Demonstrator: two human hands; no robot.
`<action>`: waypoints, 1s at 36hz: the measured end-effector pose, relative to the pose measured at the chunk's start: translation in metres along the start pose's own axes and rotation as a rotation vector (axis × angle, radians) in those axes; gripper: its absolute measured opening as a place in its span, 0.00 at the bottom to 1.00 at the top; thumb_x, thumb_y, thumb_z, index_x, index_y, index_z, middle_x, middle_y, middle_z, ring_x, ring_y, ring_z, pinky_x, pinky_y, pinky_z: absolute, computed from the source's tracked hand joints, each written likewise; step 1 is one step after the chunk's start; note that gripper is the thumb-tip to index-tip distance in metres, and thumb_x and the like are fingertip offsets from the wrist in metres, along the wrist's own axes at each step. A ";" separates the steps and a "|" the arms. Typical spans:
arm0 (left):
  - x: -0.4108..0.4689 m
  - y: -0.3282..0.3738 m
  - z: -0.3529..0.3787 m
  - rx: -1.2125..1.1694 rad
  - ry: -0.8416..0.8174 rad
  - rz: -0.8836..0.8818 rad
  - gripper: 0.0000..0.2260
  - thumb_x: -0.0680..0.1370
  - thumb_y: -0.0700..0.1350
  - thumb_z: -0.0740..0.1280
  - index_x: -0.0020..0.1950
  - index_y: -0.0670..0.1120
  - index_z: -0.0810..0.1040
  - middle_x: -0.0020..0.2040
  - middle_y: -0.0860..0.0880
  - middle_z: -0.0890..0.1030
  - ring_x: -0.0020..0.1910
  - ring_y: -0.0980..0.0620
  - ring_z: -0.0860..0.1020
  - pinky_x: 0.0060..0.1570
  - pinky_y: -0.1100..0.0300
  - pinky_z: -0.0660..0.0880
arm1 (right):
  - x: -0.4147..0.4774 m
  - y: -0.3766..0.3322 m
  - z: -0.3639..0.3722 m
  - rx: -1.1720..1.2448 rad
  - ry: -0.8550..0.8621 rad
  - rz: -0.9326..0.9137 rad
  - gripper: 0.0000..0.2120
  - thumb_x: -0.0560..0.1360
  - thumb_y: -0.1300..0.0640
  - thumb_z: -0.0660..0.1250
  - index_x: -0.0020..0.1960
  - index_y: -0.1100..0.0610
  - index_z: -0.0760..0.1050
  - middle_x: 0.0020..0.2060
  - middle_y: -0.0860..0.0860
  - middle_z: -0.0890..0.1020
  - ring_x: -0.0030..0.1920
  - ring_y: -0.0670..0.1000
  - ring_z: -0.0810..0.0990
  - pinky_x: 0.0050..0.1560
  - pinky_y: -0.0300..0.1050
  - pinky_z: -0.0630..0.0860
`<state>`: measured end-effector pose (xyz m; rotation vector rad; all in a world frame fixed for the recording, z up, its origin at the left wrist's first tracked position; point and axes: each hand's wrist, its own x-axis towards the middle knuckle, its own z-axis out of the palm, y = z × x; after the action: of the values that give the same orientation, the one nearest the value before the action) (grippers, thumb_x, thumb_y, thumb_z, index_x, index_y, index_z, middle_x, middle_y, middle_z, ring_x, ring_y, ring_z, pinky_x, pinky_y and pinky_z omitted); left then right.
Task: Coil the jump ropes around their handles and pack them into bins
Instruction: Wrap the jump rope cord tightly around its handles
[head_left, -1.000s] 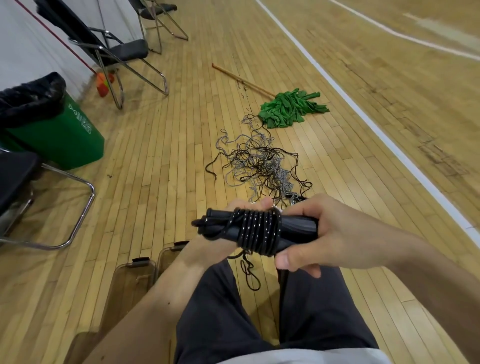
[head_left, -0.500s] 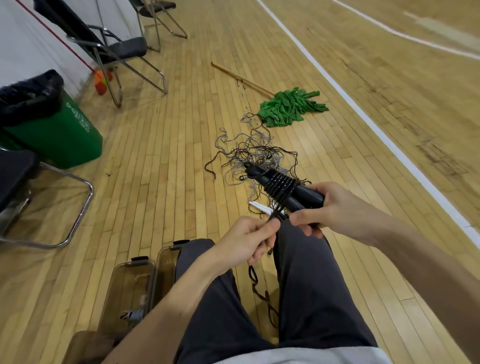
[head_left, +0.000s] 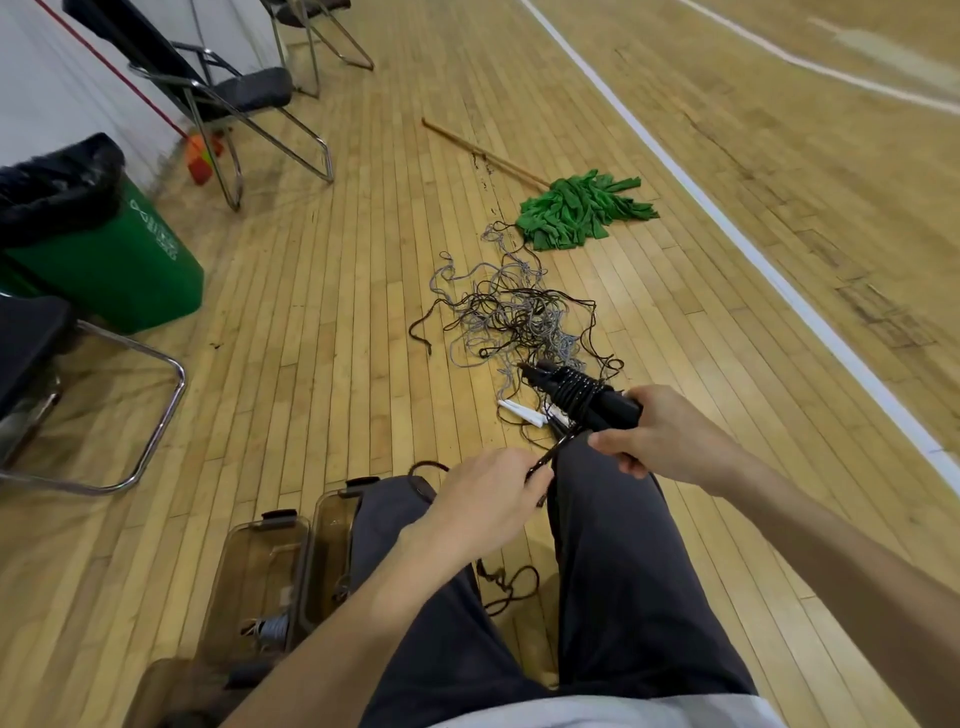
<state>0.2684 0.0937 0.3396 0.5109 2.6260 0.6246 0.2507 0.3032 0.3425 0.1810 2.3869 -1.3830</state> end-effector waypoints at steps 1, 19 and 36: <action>-0.001 0.000 0.000 0.078 0.023 0.010 0.17 0.86 0.53 0.53 0.49 0.46 0.77 0.34 0.53 0.72 0.33 0.53 0.71 0.36 0.55 0.67 | 0.001 0.001 0.000 0.008 0.003 0.005 0.10 0.75 0.57 0.74 0.50 0.59 0.75 0.28 0.52 0.81 0.28 0.49 0.78 0.37 0.46 0.76; 0.002 0.021 -0.030 0.711 0.017 0.177 0.06 0.85 0.42 0.60 0.57 0.45 0.76 0.40 0.50 0.76 0.42 0.47 0.78 0.40 0.54 0.74 | 0.026 0.011 0.022 -0.136 0.010 0.091 0.08 0.75 0.60 0.73 0.47 0.63 0.75 0.27 0.54 0.80 0.22 0.48 0.76 0.28 0.41 0.74; 0.014 0.042 -0.101 0.879 -0.130 0.444 0.19 0.81 0.60 0.60 0.54 0.45 0.79 0.40 0.51 0.75 0.43 0.49 0.77 0.44 0.53 0.78 | -0.003 -0.032 0.036 -0.365 -0.489 0.043 0.11 0.76 0.58 0.72 0.51 0.66 0.80 0.35 0.56 0.83 0.31 0.51 0.78 0.29 0.39 0.73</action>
<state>0.2215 0.0993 0.4394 1.3443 2.5535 -0.4971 0.2531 0.2569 0.3533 -0.1833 2.1471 -0.8277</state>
